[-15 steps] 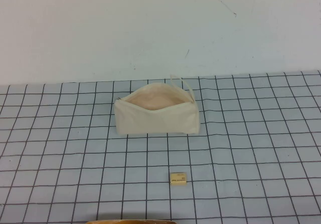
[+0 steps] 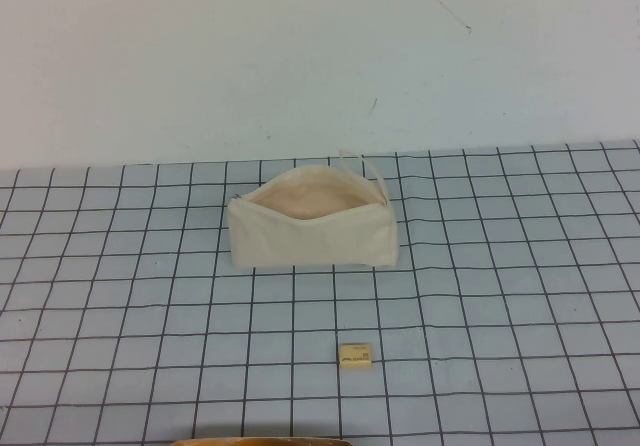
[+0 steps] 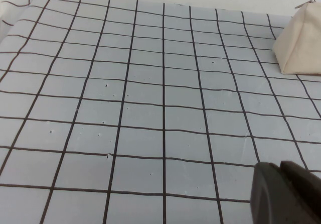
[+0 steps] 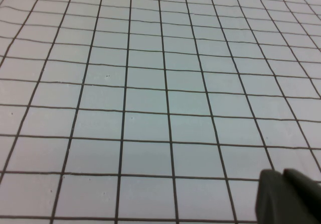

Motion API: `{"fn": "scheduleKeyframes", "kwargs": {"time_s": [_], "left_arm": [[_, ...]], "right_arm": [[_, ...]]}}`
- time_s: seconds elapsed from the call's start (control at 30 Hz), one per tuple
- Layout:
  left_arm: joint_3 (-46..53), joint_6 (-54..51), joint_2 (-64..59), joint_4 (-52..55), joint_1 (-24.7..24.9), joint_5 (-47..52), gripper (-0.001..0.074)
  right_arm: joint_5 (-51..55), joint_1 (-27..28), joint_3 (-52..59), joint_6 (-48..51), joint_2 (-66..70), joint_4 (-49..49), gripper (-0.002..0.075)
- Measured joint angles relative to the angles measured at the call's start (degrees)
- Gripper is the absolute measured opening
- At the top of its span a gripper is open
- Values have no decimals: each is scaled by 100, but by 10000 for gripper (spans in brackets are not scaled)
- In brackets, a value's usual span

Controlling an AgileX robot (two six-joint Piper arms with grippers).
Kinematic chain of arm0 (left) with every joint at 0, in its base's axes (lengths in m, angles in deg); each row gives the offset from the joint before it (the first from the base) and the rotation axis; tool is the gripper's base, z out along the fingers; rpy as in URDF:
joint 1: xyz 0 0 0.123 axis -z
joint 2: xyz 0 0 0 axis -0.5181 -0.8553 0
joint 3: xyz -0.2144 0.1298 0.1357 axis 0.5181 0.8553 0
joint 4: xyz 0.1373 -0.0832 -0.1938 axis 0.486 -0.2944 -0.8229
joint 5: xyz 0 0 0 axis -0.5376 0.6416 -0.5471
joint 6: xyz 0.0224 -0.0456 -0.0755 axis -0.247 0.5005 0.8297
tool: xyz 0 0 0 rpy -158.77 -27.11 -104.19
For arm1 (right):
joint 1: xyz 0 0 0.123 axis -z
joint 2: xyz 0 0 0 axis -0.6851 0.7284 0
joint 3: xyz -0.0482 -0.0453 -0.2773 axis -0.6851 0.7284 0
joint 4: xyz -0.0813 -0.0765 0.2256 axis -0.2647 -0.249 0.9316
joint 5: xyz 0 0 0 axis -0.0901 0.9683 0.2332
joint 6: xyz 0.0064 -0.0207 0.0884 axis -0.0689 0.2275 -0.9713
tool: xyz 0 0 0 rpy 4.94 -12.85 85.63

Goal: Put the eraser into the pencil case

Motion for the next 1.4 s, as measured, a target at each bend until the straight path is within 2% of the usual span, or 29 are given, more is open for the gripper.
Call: {"fn": "scheduleKeyframes", "kwargs": {"time_s": [0.5,0.63,0.73,0.93,1.1,1.23,1.4], "left_arm": [[0,0,0,0,0,0,-1],[0,0,0,0,0,0,-1],[0,0,0,0,0,0,-1],[0,0,0,0,0,0,-1],[0,0,0,0,0,0,-1],[0,0,0,0,0,0,-1],[0,0,0,0,0,0,-1]], "right_arm": [[0,0,0,0,0,13,-1],[-12,0,0,-39,0,309,-1],[-12,0,0,-334,0,1080,-1],[-12,0,47,-1625,0,3934,-1],[-63,0,47,-1690,0,4278,-1],[-241,0,47,-1439,0,4292,-1],[129,-50,-465,12,26,4369,-1]]}}
